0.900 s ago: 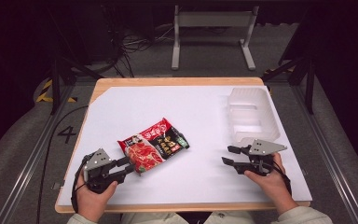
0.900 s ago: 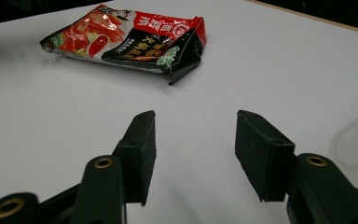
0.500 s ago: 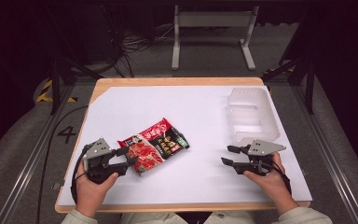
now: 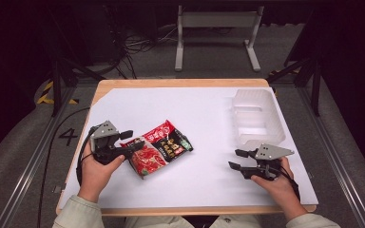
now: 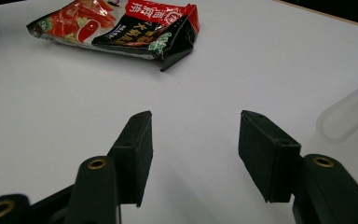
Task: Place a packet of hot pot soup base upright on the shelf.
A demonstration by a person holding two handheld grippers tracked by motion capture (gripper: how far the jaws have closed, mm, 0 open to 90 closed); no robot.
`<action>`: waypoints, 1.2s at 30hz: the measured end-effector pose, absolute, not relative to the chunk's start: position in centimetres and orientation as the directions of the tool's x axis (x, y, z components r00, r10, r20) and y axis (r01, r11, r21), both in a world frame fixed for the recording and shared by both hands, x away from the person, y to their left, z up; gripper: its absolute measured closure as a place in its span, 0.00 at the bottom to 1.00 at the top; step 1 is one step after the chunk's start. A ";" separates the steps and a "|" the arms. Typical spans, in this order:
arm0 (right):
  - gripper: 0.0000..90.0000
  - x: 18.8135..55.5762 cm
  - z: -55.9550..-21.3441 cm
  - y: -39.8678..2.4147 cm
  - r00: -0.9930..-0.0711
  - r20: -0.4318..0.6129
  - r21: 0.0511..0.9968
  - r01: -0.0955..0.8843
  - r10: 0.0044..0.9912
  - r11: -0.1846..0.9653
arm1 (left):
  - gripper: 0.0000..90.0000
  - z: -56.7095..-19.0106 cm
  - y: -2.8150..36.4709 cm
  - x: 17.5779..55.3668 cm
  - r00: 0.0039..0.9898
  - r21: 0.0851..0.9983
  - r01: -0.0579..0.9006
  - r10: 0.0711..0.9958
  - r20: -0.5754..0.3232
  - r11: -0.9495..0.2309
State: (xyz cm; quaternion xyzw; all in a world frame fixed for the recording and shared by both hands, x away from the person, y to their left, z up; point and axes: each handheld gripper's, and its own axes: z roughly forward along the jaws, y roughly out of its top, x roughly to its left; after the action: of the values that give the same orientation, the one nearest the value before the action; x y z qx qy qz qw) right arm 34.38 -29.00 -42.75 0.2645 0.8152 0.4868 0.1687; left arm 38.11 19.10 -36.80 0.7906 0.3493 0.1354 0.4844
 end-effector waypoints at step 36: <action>0.49 32.2 -43.1 -30.1 -0.772 -0.048 0.878 0.270 0.634 0.395 | 0.34 -38.6 15.3 47.9 0.759 0.775 0.507 0.622 -0.193 -0.378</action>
State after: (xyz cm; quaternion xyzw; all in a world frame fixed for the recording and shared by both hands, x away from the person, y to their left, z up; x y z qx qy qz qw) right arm 32.25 -30.15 -43.13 0.2782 0.8129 0.4743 0.1917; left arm 47.88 15.34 -38.63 0.8276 0.3409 0.0653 0.4412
